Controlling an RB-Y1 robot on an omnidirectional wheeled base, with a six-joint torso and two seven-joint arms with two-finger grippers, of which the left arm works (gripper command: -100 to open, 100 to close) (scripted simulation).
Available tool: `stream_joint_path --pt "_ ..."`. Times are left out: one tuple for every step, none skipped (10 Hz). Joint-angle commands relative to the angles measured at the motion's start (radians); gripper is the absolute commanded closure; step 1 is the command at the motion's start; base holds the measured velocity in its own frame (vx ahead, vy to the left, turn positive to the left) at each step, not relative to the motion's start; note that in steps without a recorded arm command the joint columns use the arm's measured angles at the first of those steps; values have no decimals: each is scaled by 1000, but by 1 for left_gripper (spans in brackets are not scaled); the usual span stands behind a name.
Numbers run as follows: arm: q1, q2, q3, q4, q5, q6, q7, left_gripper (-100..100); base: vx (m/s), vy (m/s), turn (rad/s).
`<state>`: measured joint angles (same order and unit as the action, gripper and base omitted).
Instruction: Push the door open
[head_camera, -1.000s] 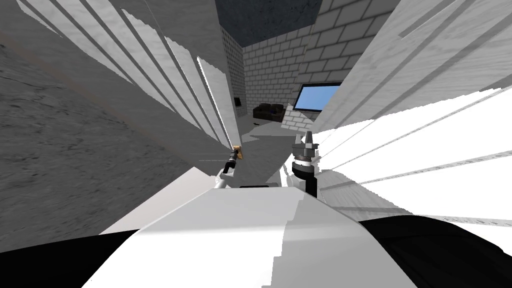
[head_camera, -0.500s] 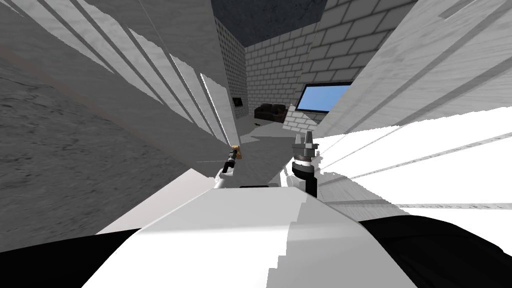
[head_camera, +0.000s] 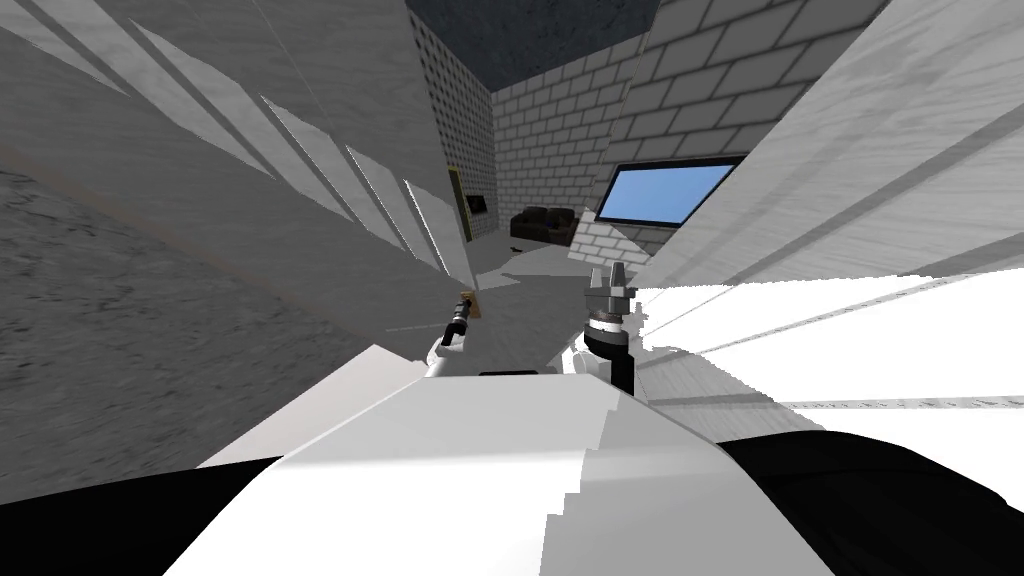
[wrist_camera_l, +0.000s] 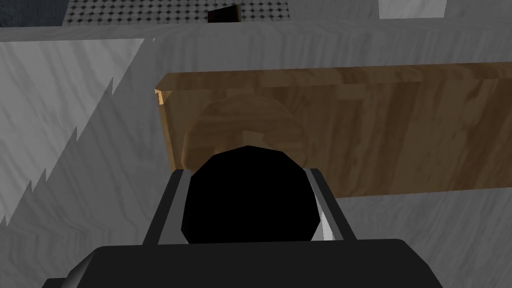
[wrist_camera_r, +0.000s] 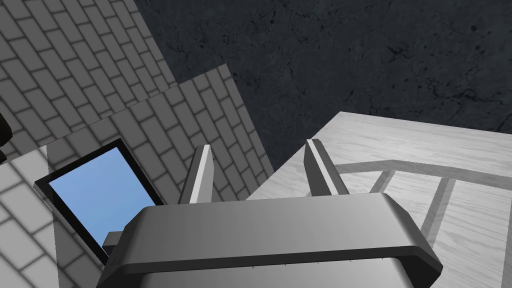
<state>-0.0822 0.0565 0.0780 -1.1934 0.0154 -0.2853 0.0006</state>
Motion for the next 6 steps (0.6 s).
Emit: stream_joint_path --pt "0 17 28 -10 3 -6 -7 100 224 -65 49" --pt "-1 19 39 -10 3 -7 -11 100 225 -62 74" --pt "-2 21 51 -10 4 -7 -16 100 201 -44 96" --pt "-3 22 63 -9 5 -7 -21 100 174 -37 136" --pt "-4 22 76 -9 5 -7 -26 100 183 -69 132" --pt "16 19 29 -30 18 -3 -42 -100 76 -32 248"
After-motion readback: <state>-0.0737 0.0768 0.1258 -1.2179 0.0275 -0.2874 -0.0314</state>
